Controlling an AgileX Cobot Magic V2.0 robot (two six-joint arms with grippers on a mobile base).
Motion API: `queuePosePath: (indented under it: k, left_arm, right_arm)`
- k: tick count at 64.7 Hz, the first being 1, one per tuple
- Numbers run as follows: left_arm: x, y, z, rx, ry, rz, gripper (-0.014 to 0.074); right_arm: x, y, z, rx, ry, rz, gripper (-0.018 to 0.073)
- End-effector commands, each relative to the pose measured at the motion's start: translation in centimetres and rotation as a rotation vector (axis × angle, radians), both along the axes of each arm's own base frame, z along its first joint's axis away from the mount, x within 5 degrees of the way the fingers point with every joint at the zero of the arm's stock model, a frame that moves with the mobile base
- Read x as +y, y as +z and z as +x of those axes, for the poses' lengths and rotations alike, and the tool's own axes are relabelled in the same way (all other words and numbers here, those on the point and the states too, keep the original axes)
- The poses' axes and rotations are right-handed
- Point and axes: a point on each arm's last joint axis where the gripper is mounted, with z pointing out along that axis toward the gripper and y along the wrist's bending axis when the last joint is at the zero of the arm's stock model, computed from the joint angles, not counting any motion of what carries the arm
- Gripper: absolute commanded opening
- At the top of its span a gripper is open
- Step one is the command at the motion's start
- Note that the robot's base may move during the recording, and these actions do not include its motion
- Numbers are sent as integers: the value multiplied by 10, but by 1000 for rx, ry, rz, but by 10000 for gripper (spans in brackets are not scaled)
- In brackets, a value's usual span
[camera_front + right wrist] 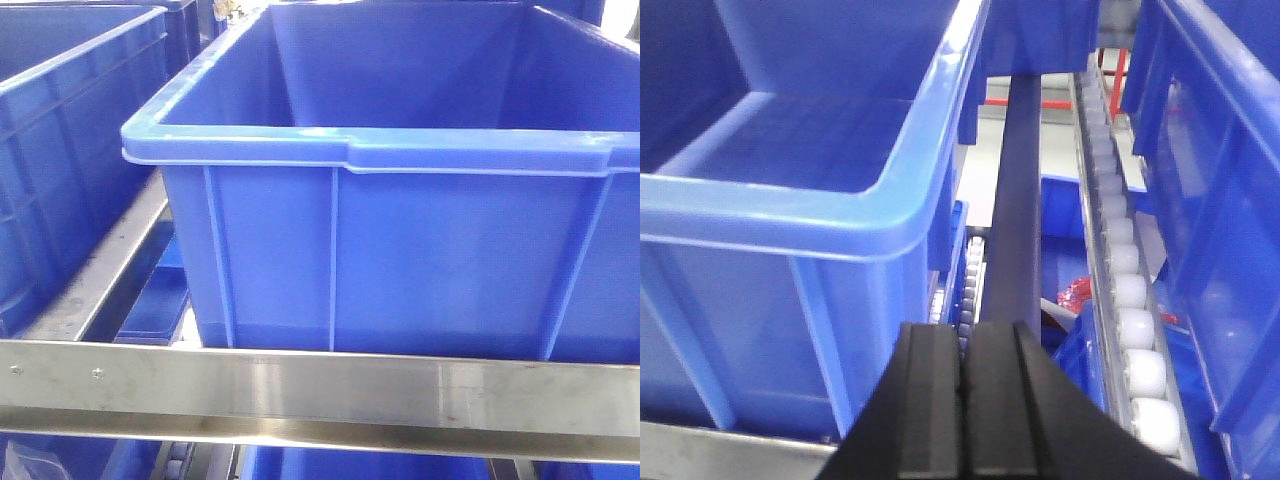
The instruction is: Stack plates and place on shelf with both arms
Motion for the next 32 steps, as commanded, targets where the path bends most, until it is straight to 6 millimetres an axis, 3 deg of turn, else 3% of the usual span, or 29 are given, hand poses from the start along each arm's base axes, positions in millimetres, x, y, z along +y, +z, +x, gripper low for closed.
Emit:
queuePosePath:
  k: [1,32]
  left_arm:
    - [1,17,-1,-97,5,-27,82]
    - [1,17,-1,-97,5,-27,82]
  right_arm:
    - [-1,11,-1,-133,-8,-8,49]
    - [-1,11,-1,-125,-8,-8,49]
